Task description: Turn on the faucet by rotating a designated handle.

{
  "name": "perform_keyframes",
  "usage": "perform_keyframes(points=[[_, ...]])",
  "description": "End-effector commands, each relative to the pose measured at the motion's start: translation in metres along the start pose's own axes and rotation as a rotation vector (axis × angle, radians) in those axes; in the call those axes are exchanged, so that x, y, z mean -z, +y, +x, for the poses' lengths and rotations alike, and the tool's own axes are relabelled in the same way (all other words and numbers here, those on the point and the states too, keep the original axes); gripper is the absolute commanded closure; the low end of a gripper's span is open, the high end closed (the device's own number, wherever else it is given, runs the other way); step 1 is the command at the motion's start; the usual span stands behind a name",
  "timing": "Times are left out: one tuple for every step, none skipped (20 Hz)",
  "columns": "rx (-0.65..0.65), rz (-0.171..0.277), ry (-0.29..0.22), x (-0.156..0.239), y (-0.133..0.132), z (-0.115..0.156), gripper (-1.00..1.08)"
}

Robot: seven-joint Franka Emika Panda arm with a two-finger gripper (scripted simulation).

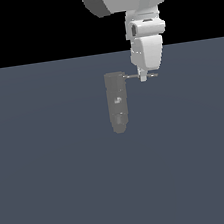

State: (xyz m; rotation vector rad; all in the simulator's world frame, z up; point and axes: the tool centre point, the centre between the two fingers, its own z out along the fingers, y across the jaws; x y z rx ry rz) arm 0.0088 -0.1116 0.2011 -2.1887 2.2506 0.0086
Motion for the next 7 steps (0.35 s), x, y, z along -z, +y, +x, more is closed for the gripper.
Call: perform_keyframes(points=[[-0.027, 0.002, 0.005, 0.0, -0.005, 0.024, 1.08], [-0.028, 0.002, 0.005, 0.0, -0.007, 0.027, 1.08], [-0.029, 0.002, 0.005, 0.0, -0.01, 0.03, 1.08], [-0.03, 0.002, 0.005, 0.0, -0.012, 0.033, 1.08], [-0.031, 0.002, 0.005, 0.001, -0.014, 0.036, 1.08], [-0.032, 0.002, 0.005, 0.001, -0.016, 0.039, 1.08], [-0.032, 0.002, 0.005, 0.001, -0.016, 0.039, 1.08]])
